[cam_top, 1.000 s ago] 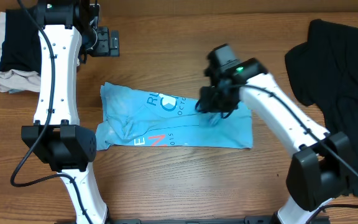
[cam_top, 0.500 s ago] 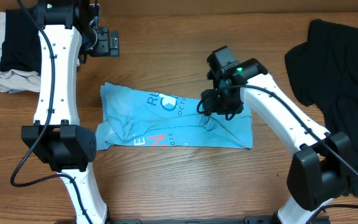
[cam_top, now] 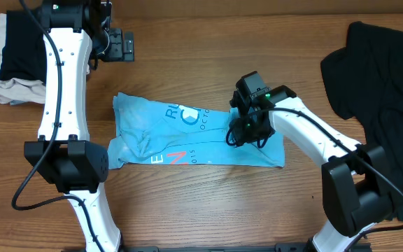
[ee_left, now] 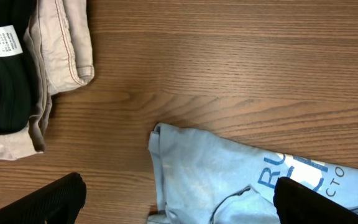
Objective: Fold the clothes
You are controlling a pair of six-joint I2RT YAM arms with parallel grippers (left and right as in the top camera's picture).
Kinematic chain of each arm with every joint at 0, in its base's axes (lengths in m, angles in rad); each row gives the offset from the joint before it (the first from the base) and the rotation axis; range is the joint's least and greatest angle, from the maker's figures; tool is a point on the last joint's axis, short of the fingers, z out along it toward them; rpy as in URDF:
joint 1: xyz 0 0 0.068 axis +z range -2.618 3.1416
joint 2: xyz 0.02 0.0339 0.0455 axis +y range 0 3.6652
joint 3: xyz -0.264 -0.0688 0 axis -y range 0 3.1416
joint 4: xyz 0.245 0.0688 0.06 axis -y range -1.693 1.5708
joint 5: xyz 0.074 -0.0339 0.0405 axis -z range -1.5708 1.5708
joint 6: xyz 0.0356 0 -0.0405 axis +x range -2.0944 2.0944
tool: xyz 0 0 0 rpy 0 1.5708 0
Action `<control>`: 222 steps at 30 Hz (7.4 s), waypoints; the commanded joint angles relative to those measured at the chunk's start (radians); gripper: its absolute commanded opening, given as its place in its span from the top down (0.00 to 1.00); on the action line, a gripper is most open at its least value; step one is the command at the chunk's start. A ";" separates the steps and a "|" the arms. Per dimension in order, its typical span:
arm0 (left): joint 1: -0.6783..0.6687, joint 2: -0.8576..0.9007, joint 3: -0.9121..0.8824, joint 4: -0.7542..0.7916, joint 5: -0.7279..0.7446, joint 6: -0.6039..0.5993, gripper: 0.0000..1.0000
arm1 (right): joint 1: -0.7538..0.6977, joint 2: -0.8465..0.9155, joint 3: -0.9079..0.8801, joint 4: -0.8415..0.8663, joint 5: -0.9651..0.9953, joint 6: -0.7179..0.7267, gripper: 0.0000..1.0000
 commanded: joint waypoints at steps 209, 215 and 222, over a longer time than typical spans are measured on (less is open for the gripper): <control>0.004 -0.024 0.015 0.056 -0.002 0.050 0.00 | -0.136 0.114 -0.091 0.374 0.138 0.119 0.93; 0.005 -0.024 0.015 0.056 -0.003 0.050 0.00 | -0.163 0.117 -0.067 0.377 0.114 0.110 0.80; 0.023 -0.066 0.044 -0.013 0.005 0.049 0.00 | -0.182 0.009 0.136 0.149 0.040 0.109 0.33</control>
